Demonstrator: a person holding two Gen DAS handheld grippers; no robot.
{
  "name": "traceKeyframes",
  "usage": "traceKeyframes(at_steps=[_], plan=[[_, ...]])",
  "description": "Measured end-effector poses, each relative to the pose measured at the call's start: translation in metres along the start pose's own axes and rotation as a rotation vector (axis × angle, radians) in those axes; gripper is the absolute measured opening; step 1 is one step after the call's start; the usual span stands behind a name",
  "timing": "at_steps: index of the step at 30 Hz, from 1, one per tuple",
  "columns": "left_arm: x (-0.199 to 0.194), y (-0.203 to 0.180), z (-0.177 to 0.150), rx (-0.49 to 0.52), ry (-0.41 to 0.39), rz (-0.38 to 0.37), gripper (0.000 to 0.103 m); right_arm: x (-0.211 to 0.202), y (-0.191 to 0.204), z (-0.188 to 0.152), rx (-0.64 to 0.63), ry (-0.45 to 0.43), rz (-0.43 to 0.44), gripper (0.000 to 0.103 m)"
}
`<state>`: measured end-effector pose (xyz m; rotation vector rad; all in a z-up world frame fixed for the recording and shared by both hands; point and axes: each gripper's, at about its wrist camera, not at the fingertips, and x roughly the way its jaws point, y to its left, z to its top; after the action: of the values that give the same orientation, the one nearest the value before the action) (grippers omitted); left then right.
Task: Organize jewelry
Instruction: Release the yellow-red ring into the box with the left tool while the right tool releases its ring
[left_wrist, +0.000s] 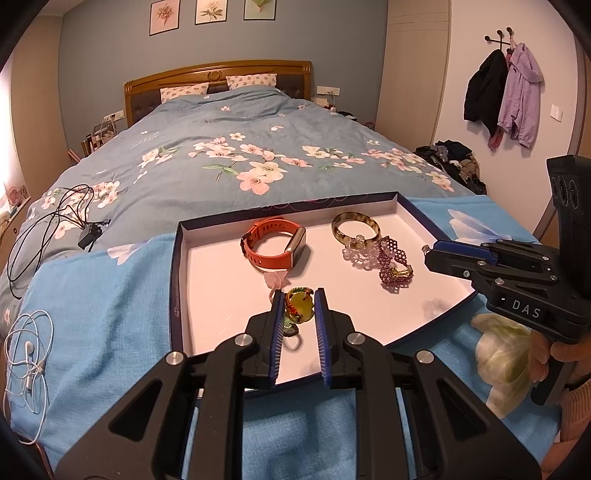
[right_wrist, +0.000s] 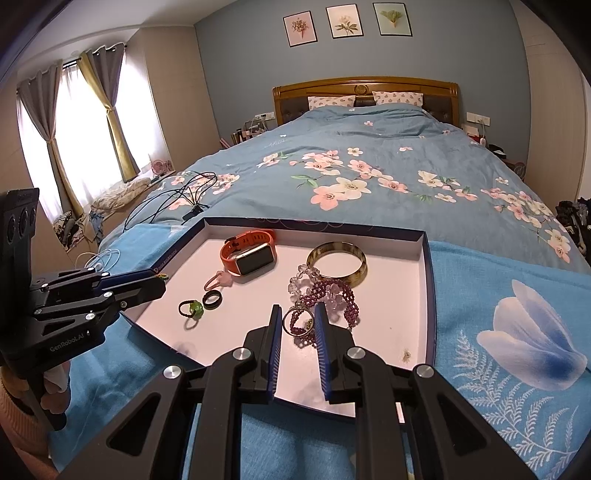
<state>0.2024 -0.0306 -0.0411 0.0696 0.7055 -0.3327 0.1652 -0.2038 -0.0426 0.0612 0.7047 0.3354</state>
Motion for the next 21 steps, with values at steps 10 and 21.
traceKeyframes(at_steps=[10,21], plan=[[0.006,0.002,0.001,-0.014,0.014,0.008,0.017,0.003,-0.002,0.0,0.005,0.007,-0.002,0.016],[0.013,0.005,0.001,-0.025,0.031,0.02,0.017,0.01,-0.004,-0.002,-0.001,0.027,-0.008,0.016]])
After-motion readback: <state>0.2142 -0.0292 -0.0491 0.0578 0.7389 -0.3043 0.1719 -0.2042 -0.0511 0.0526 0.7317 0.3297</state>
